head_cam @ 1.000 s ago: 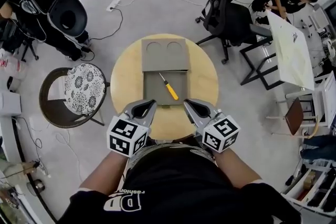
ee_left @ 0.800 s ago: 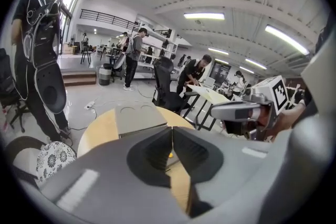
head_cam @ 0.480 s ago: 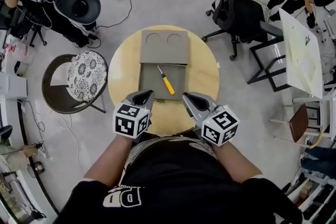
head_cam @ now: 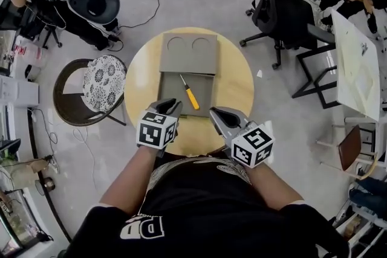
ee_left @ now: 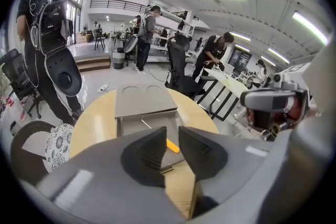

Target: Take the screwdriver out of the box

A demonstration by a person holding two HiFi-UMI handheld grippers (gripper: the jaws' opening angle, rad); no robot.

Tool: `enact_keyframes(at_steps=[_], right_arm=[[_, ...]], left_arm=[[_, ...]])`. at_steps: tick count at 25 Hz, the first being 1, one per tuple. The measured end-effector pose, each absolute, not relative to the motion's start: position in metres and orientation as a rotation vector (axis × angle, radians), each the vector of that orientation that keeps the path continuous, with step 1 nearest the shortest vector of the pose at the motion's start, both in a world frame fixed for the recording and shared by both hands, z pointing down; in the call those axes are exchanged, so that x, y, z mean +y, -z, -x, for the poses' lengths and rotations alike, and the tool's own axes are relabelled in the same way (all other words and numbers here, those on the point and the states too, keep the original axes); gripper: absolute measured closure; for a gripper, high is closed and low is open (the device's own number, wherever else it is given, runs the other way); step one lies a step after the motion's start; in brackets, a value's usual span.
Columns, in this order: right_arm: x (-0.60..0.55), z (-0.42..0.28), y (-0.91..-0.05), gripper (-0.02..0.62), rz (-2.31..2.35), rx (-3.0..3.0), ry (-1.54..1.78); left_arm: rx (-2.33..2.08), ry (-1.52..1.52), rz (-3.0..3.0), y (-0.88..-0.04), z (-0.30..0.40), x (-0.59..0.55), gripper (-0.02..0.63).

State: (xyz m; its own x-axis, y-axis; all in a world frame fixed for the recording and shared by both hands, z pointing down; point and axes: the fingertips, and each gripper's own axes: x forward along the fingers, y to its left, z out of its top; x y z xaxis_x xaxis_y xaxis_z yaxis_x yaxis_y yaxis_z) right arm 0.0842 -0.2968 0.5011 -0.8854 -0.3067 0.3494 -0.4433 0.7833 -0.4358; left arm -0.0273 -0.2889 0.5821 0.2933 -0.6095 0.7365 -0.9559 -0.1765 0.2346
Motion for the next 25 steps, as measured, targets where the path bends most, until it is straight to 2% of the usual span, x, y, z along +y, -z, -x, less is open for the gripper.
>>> enact_keyframes(at_steps=[12,18,25], right_arm=[[-0.312,-0.11,-0.518,0.595,-0.544,-2.68,-0.739],[-0.318,-0.125,-0.532,0.595,-0.514,-2.651,-0.767],[-0.328,-0.14,-0.543,0.595,-0.488,-2.631,-0.745]], left_arm=[[-1.401,-0.64,-1.705,-0.644,0.019,-0.329,0.437],[-1.387,-0.535,-1.503,-0.683,0.013,-0.335,0.413],[-1.412,-0.551,-1.367,-0.72,0.018,-0.344,0.408]])
